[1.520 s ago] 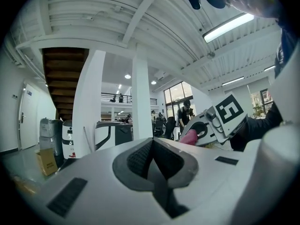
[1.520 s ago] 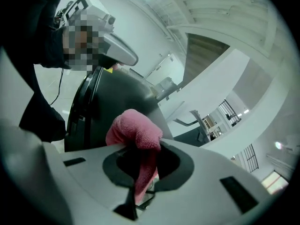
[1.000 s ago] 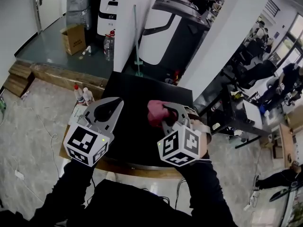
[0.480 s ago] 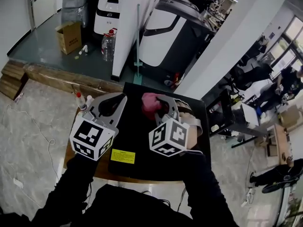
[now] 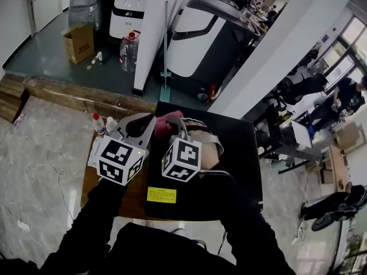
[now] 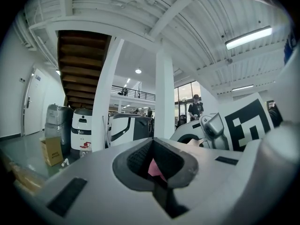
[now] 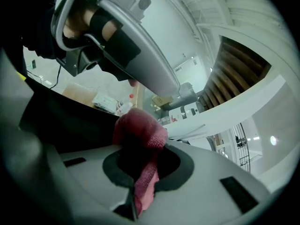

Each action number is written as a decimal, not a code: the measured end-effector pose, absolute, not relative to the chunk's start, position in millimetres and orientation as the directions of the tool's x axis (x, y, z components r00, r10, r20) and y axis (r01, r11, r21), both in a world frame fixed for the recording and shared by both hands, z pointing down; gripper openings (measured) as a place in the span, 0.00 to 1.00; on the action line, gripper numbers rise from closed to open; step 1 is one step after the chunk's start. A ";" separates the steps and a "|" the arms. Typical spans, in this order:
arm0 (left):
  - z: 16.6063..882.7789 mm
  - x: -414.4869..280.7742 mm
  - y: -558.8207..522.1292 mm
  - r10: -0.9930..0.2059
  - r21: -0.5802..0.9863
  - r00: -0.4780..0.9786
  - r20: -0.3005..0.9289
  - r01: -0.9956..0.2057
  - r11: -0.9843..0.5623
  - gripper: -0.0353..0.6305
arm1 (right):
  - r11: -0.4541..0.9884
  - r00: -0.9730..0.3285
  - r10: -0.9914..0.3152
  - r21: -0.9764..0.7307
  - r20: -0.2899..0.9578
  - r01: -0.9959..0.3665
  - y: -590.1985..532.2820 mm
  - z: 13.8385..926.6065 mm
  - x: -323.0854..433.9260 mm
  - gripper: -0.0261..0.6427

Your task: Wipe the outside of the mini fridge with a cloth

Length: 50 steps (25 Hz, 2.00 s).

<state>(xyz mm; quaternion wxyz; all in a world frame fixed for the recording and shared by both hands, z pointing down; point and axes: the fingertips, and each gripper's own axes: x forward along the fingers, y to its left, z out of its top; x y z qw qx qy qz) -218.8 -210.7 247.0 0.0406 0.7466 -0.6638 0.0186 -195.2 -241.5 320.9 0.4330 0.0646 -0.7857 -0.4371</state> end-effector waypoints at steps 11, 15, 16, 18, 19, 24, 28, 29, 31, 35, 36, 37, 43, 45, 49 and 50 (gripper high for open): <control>239.1 -183.1 -200.6 -0.990 0.005 0.103 0.099 -0.995 -0.103 0.06 | 0.660 -0.580 -0.454 0.692 0.677 0.292 -246.5 326.8 -164.7 0.10; 231.9 -152.3 -201.2 -0.990 -0.029 0.085 0.108 -0.996 -0.089 0.06 | 0.659 -0.584 -0.463 0.699 0.667 0.277 -255.1 327.6 -132.4 0.10; 229.3 -144.8 -202.2 -0.990 -0.036 0.085 0.110 -0.995 -0.089 0.06 | 0.662 -0.581 -0.464 0.698 0.668 0.274 -257.9 327.2 -124.3 0.10; 222.8 -129.5 -205.2 -0.990 -0.049 0.087 0.113 -0.995 -0.093 0.06 | 0.667 -0.575 -0.467 0.694 0.672 0.271 -264.8 325.2 -108.1 0.10; 219.5 -121.2 -206.7 -0.990 -0.054 0.088 0.115 -0.994 -0.094 0.06 | 0.670 -0.570 -0.469 0.693 0.674 0.269 -268.8 324.2 -99.0 0.10; 211.5 -74.1 -213.3 -0.987 -0.068 0.100 0.129 -0.992 -0.109 0.06 | 0.690 -0.549 -0.479 0.680 0.685 0.247 -288.6 322.8 -47.1 0.10; 211.0 -31.8 -225.3 -0.983 -0.066 0.127 0.136 -0.988 -0.137 0.06 | 0.708 -0.536 -0.493 0.674 0.685 0.211 -308.2 322.3 -1.8 0.10; 211.1 -21.3 -228.9 -0.981 -0.065 0.134 0.138 -0.987 -0.144 0.06 | 0.712 -0.535 -0.496 0.673 0.685 0.202 -313.5 321.7 9.3 0.10; 212.1 -0.1 -236.8 -0.979 -0.068 0.148 0.142 -0.985 -0.159 0.06 | 0.718 -0.530 -0.503 0.671 0.683 0.184 -325.2 321.9 31.8 0.10; 212.7 40.0 -253.7 -0.975 -0.075 0.173 0.141 -0.980 -0.185 0.06 | 0.736 -0.518 -0.512 0.661 0.685 0.146 -349.4 323.4 76.5 0.10; 213.3 48.3 -256.7 -0.974 -0.076 0.179 0.142 -0.979 -0.191 0.06 | 0.740 -0.514 -0.515 0.659 0.686 0.137 -354.2 324.1 85.6 0.10; 214.1 55.9 -259.3 -0.972 -0.076 0.186 0.142 -0.977 -0.198 0.06 | 0.741 -0.510 -0.520 0.659 0.685 0.130 -358.7 324.8 93.7 0.10; 212.3 91.9 -271.2 -0.965 -0.078 0.222 0.138 -0.969 -0.234 0.06 | 0.748 -0.481 -0.544 0.657 0.687 0.093 -378.7 324.4 133.8 0.10; 212.4 102.3 -274.5 -0.964 -0.077 0.229 0.134 -0.968 -0.241 0.06 | 0.744 -0.472 -0.557 0.663 0.684 0.083 -386.0 325.2 146.9 0.10; 210.2 121.7 -282.2 -0.963 -0.079 0.240 0.125 -0.965 -0.250 0.06 | 0.739 -0.439 -0.583 0.671 0.683 0.061 -404.6 325.7 175.2 0.10; 209.6 126.1 -283.2 -0.963 -0.080 0.241 0.124 -0.965 -0.251 0.06 | 0.735 -0.426 -0.594 0.676 0.682 0.058 -409.7 326.5 182.8 0.10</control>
